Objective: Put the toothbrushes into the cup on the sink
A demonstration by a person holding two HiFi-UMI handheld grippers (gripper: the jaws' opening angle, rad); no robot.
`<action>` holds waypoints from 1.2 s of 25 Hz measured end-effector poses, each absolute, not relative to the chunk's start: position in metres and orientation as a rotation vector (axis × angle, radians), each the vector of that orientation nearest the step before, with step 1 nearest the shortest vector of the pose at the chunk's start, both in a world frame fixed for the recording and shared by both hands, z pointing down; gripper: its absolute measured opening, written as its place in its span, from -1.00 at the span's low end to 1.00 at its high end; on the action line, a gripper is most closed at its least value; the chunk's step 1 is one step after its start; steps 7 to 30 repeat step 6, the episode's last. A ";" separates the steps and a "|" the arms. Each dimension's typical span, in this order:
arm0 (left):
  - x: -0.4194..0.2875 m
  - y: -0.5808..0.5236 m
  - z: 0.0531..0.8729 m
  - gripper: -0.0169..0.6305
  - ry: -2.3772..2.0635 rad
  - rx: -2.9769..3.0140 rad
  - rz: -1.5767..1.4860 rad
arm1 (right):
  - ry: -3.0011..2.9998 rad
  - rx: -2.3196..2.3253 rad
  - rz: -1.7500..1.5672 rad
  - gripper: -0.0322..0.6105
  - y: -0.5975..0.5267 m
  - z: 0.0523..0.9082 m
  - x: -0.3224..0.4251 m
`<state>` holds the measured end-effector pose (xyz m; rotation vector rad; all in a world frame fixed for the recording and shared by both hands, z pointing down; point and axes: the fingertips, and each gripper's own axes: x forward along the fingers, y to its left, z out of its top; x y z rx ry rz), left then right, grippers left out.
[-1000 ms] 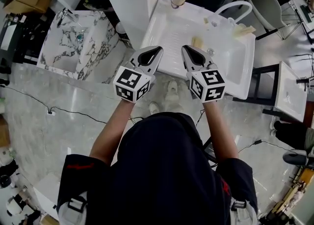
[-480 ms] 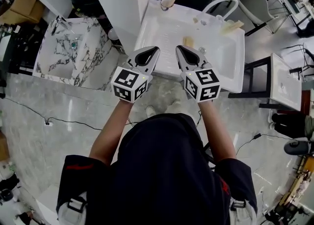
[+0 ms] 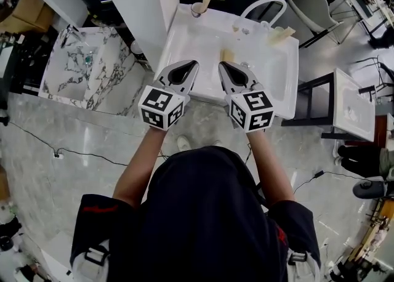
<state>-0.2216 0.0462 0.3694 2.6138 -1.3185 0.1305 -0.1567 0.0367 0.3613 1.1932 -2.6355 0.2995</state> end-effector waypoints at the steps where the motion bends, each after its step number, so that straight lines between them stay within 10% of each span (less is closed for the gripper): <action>1: -0.219 0.047 0.369 -0.89 -1.327 2.608 0.130 | -2.639 1.191 0.302 -0.79 0.037 0.361 -0.153; 30: -0.200 0.061 0.372 -0.89 -1.332 2.594 0.144 | -2.644 1.183 0.322 -0.79 0.048 0.364 -0.132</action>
